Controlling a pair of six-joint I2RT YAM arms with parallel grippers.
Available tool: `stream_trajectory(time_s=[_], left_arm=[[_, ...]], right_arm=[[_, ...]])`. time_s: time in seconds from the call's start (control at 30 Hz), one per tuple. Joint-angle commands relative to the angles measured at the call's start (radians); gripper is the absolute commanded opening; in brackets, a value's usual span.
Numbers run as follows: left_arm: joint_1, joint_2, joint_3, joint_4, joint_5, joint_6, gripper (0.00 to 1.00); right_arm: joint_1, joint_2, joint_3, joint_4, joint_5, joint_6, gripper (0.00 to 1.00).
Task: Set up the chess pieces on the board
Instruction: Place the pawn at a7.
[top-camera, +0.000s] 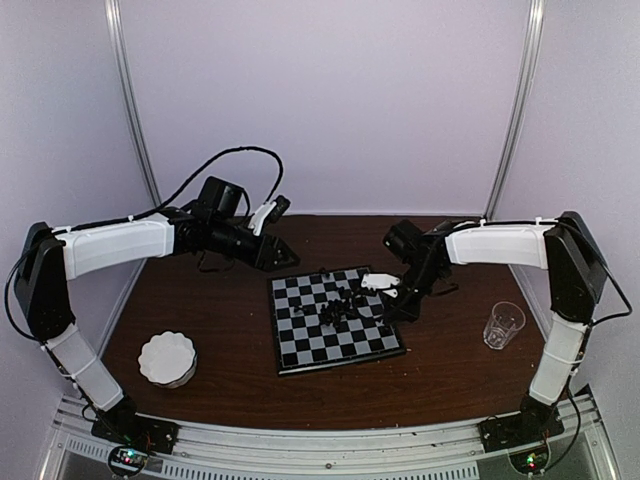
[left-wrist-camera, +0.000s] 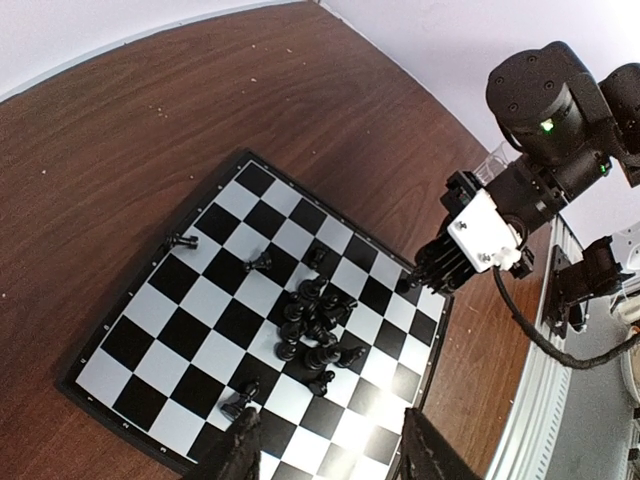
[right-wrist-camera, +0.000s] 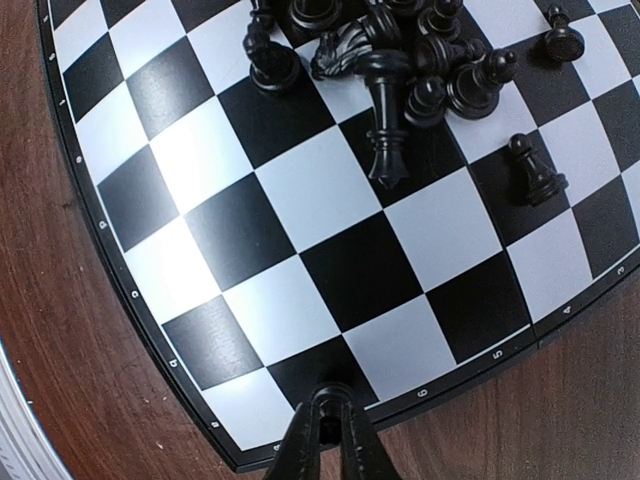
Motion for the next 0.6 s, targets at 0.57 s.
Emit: stream_trajectory(time_s=[0.57], left_arm=[[0.008, -0.020, -0.012, 0.033, 0.009, -0.006, 0.48]], right_arm=[[0.034, 0.031, 0.006, -0.006, 0.024, -0.015, 0.19]])
